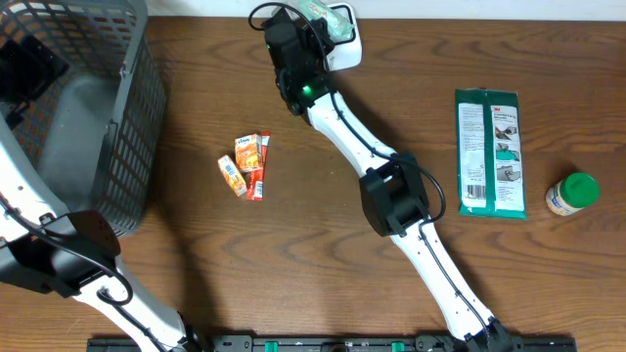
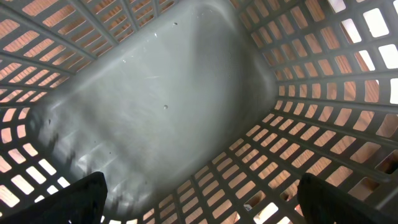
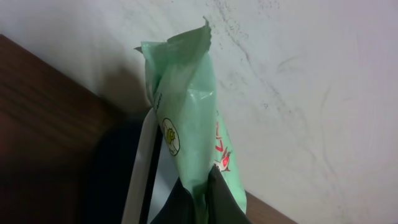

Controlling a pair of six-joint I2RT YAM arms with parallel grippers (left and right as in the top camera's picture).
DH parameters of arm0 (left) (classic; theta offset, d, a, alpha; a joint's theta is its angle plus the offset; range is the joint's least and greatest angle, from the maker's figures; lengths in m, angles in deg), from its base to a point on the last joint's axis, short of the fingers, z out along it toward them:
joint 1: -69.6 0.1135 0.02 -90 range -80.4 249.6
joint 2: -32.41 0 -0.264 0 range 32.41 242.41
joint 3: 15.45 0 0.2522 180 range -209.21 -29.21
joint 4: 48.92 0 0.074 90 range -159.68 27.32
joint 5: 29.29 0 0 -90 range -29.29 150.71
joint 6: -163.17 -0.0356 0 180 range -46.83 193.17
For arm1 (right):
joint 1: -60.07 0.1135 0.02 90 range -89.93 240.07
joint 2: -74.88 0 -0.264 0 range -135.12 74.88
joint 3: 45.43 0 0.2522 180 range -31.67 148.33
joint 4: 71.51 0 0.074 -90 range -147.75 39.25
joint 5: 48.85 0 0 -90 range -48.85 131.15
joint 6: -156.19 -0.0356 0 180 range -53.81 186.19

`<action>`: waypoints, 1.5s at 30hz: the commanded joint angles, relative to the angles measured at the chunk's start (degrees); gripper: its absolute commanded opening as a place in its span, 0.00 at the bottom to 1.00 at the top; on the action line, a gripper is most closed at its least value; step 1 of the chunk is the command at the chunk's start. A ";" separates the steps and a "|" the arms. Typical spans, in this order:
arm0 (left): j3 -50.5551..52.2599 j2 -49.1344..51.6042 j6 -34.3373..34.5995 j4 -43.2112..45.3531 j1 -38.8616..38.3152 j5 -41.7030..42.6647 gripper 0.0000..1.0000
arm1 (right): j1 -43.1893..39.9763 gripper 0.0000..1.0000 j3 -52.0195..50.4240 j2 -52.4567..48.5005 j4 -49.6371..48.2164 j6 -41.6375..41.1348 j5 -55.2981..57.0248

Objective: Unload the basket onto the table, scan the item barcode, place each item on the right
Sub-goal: 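Hold the mint pouch against the white scanner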

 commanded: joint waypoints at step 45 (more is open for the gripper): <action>-0.96 -1.29 0.07 -0.22 -0.02 0.48 0.98 | -2.64 0.01 0.44 1.27 -7.19 -9.31 -5.51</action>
